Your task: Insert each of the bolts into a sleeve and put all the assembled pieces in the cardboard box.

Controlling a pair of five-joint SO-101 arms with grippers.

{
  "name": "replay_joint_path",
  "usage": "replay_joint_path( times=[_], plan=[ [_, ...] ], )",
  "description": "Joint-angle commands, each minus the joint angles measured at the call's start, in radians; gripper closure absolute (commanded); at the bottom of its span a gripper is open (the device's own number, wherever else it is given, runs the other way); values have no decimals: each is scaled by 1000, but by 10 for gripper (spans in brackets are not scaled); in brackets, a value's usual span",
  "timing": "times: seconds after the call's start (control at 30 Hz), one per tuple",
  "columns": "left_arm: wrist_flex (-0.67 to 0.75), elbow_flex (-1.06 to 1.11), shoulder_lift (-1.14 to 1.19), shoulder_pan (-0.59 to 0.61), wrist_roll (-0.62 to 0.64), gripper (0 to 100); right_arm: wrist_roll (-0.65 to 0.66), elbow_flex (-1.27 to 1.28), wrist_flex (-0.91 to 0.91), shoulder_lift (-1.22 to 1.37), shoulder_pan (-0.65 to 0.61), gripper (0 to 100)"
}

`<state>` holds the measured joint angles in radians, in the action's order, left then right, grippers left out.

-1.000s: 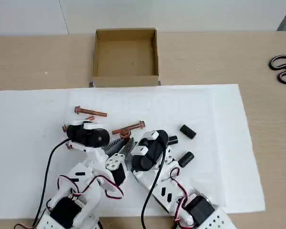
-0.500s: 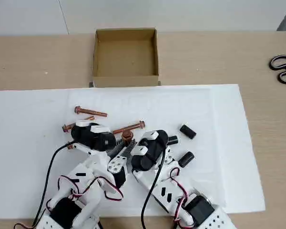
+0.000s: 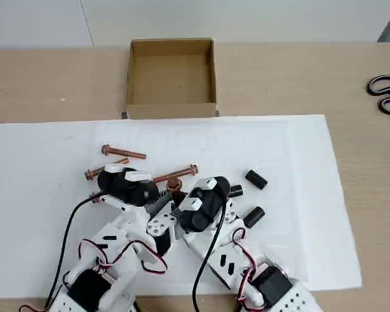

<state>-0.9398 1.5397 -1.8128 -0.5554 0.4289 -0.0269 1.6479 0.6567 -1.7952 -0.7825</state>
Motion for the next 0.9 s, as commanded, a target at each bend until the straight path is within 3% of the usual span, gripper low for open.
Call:
replay_joint_path(
  times=[0.0,0.37,0.7,0.87],
  plan=[
    [-20,-2,-2,2,-5,832,-2,-100,-28,-18,8,995],
    [-25,-28,0,5,-5,830,-2,-84,-27,-18,8,995],
    [-48,-27,2,130,-61,830,-2,-78,-30,-18,8,995],
    [-52,-33,0,133,-57,830,-2,-78,-30,-18,8,995]
  ],
)
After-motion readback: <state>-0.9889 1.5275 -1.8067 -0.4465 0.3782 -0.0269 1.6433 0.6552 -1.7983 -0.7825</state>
